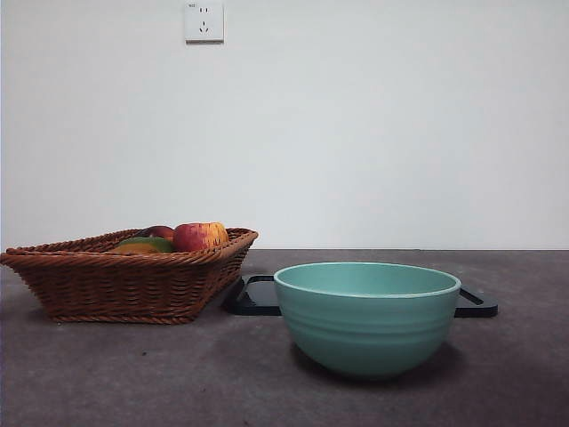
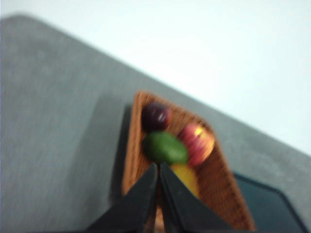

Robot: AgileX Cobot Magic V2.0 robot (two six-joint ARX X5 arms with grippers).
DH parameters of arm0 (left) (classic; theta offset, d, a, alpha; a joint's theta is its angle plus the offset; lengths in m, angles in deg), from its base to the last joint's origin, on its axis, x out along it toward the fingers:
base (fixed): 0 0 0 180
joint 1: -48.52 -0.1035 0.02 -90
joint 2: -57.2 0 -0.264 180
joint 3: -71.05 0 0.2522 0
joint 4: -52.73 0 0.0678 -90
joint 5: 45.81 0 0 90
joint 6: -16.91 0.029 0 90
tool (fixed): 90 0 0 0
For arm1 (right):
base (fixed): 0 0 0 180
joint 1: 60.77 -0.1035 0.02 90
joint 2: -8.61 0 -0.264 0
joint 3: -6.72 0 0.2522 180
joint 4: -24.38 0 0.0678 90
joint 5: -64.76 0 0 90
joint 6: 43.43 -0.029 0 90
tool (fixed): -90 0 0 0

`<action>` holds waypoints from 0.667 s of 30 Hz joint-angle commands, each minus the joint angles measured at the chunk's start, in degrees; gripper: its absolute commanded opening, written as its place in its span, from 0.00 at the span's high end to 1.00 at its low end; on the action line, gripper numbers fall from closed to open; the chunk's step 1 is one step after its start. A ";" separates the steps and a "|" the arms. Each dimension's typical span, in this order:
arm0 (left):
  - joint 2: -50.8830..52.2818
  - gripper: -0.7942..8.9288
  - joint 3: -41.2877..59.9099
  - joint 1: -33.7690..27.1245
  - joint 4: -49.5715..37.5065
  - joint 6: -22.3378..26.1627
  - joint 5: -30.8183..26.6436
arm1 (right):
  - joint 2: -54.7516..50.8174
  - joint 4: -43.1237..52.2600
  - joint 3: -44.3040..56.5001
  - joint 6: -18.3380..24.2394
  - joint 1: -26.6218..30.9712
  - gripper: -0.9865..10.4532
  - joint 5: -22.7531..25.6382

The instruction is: Pick up the wifruite, put it on the bowl, pick up the plate, put it on desk

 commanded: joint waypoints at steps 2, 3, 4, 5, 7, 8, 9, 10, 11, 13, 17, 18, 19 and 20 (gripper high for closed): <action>-1.44 0.91 -6.60 -0.13 3.87 2.80 0.15 | 0.96 -3.78 -5.64 1.95 0.07 0.91 0.00; -2.12 0.91 -8.15 -0.13 5.07 3.23 0.15 | 1.49 -5.11 -6.99 2.56 0.07 0.91 0.02; -3.02 0.91 -9.97 -0.13 6.47 4.15 0.15 | 2.19 -6.80 -8.66 3.37 0.07 0.91 0.00; -3.93 0.91 -11.54 -0.13 7.76 5.01 0.17 | 2.89 -8.31 -10.14 4.07 0.07 0.91 0.00; -6.14 0.91 -14.93 -0.13 10.58 6.95 0.48 | 4.74 -11.61 -13.33 5.75 0.07 0.91 -0.04; -7.72 0.91 -17.05 -0.13 12.24 8.39 1.07 | 6.08 -13.79 -15.43 7.02 0.07 0.91 -0.04; -9.01 0.91 -18.58 -0.13 13.49 9.46 1.95 | 7.23 -15.50 -17.09 8.11 0.07 0.91 -0.07; -10.38 0.91 -20.06 -0.13 14.67 10.40 3.04 | 8.44 -17.16 -18.71 9.22 0.07 0.91 -0.20; -12.09 0.91 -21.75 -0.13 15.98 11.50 4.37 | 9.99 -19.12 -20.65 10.45 0.07 0.91 -0.46; -15.39 0.91 -24.61 -0.13 18.21 13.46 7.06 | 13.16 -22.75 -24.15 12.70 0.07 0.91 -1.86; -22.23 0.91 -29.59 -0.13 22.23 17.68 13.07 | 20.33 -29.99 -31.06 16.46 0.07 0.91 -6.88; -23.91 0.91 -30.77 -0.13 23.28 18.69 14.40 | 22.12 -31.85 -32.70 17.31 0.07 0.91 -8.41; -25.24 0.91 -31.69 -0.11 24.22 19.63 15.58 | 23.67 -33.38 -34.07 17.86 0.07 0.91 -9.92; -26.99 0.91 -32.89 0.00 25.55 20.83 17.03 | 25.64 -35.43 -35.85 18.62 0.04 0.91 -12.20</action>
